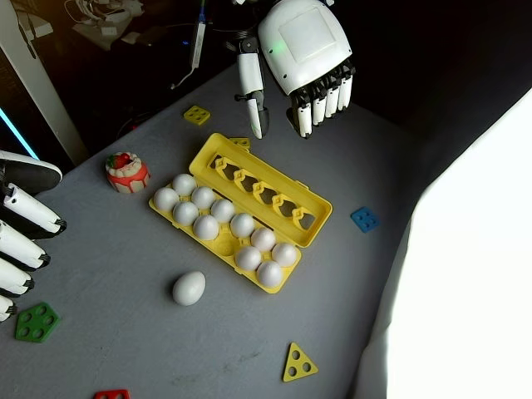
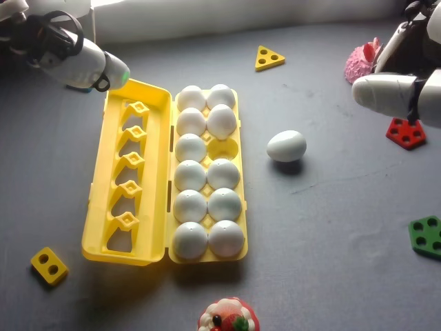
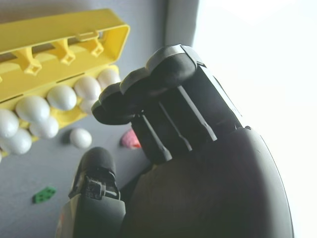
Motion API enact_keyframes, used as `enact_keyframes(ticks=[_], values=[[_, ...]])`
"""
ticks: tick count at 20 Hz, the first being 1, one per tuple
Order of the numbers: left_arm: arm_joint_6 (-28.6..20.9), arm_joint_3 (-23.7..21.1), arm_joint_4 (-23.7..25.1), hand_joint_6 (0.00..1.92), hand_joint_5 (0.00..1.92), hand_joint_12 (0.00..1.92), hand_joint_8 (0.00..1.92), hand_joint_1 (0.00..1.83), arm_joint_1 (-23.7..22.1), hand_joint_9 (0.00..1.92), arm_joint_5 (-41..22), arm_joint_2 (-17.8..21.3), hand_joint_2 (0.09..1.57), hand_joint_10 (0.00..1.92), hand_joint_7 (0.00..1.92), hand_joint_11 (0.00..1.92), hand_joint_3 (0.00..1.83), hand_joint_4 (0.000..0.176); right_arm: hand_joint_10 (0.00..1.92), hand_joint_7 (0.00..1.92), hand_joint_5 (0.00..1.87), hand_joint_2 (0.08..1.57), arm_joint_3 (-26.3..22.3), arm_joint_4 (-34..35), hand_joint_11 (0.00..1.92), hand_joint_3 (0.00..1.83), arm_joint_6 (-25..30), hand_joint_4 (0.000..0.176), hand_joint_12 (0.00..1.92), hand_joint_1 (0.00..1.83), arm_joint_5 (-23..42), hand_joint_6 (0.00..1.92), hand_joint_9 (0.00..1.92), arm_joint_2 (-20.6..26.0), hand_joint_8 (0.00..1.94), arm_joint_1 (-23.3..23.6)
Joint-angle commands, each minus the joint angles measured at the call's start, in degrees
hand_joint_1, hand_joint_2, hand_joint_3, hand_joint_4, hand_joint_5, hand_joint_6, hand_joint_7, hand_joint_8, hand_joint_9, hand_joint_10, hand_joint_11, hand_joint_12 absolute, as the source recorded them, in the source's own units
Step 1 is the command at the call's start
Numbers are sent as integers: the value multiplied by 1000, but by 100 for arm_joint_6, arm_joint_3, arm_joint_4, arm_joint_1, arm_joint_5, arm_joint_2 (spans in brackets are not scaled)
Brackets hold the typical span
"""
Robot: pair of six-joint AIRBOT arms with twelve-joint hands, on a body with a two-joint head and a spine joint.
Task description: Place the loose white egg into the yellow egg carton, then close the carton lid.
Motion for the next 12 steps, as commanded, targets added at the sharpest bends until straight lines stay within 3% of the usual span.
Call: enact_keyframes(ticks=[1, 2, 3, 4, 7, 10, 12], values=[[34, -17, 290, 24, 19, 427, 14, 37, -41, 81, -298, 16, 1125, 82, 87, 0, 377, 58, 123, 72, 38, 1137, -6, -26, 0, 281, -30, 0, 255, 33, 694, 237, 30, 23, 121, 28], [35, -21, 289, 24, 19, 427, 14, 37, -37, 81, -323, 18, 1125, 82, 87, 0, 377, 58, 123, 72, 38, 1137, -6, -26, 0, 281, -33, 0, 255, 33, 704, 237, 30, 24, 121, 19], [38, -14, 290, 4, 8, 383, 3, 7, -30, 94, -354, 19, 1223, 51, 81, 0, 187, 63, 87, 82, 59, 1200, -6, -26, 0, 157, -38, 0, 166, 6, 704, 183, 27, 24, 52, 9], [38, 1, 289, 10, 51, 457, 2, 10, -29, 122, -360, 19, 1302, 18, 97, 0, 35, 55, 33, 47, 51, 1258, -7, -26, 0, 41, -40, 0, 4, 0, 704, 89, 4, 23, 8, -3], [38, -26, 288, 3, 50, 479, 0, 0, -26, 116, -352, 20, 1303, 6, 74, 0, 12, 39, 18, 81, 59, 1273, -7, -26, 0, 32, -40, 0, 0, 1, 704, 75, 25, 19, 19, -16], [37, -139, 288, 1, 54, 539, 3, 28, -23, 124, -351, 36, 1299, 5, 78, 0, 2, 47, 28, 106, 79, 1269, -6, -26, 4, 22, -81, 0, 2, 23, 704, 74, 53, 11, 22, -62], [37, -221, 287, 3, 58, 525, 3, 58, -16, 127, -351, 52, 1299, 5, 85, 0, 1, 40, 35, 120, 91, 1266, -4, -25, 11, 15, -100, 0, 8, 63, 773, 69, 74, -23, 20, -129]])
